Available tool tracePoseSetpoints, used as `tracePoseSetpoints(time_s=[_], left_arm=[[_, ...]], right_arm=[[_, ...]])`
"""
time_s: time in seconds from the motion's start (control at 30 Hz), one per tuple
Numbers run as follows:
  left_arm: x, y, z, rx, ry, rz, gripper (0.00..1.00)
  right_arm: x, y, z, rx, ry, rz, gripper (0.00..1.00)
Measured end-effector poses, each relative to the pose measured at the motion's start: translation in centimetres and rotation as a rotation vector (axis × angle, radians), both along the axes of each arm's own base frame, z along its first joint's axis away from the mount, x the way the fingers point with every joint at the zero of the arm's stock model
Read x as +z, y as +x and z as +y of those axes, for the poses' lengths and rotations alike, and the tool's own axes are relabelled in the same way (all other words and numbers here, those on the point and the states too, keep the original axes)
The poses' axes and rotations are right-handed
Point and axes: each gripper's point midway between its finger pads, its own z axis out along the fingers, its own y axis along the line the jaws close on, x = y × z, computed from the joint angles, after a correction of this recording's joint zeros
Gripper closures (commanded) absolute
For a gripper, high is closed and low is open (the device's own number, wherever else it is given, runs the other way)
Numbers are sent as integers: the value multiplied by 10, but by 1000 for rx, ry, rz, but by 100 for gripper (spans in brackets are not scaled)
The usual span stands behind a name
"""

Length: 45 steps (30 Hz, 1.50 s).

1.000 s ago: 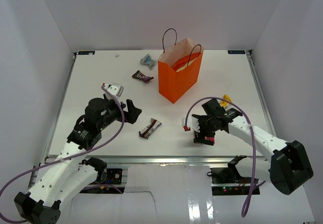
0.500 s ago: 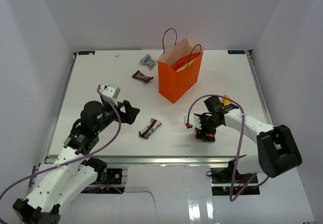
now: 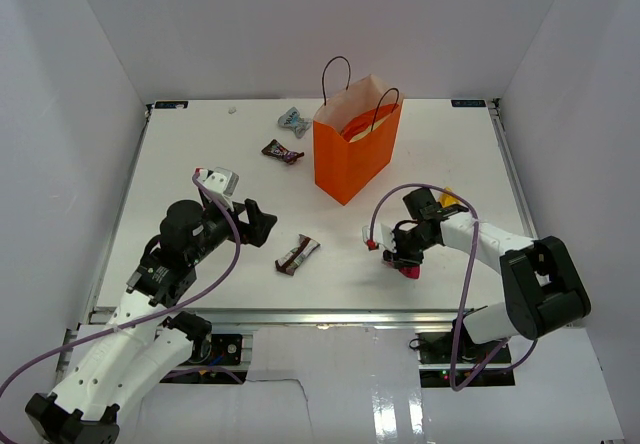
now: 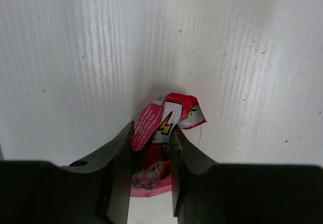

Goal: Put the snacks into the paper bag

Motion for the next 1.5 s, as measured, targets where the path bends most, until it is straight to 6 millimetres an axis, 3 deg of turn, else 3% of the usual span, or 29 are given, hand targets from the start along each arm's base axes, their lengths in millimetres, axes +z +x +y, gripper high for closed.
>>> tracePoseSetpoints(time_s=[0.13,0.2,0.33,0.5,0.8,0.9,1.0,1.13,1.3,1.37,1.4,1.5], left_arm=[[-1,0,0,0,2,2,2],[-2,1,0,0,3,5,2],[-3,1,-3,-11,2,8,2],[-3,-1,-9,-51,-6,-1,2],[-10,-1,-13,-79,7,11,2],[-10,-1,-14,-85,7,5,2],[-13,-1,-14,-89,12,8,2],[-15,-1,-15,-94,17,10,2],[-17,-2,-17,-110,20,18,2],[-18,-2,-18,-115,21,21,2],[-18,-2,-18,-117,20,22,2],[-18,-3,-20,-127,18,24,2]], right_arm=[[3,0,1,-3,14,-6,91],[8,-2,2,-3,32,-11,92],[42,-3,14,13,126,-55,92],[121,17,43,36,302,-178,92],[308,63,92,6,672,-415,91],[354,80,104,-55,774,-427,92],[386,109,112,-164,850,-426,92],[405,158,116,-349,901,-432,92],[401,215,112,-602,905,-482,89],[395,231,110,-695,895,-522,79],[393,238,110,-730,892,-541,67],[386,251,109,-802,883,-588,52]])
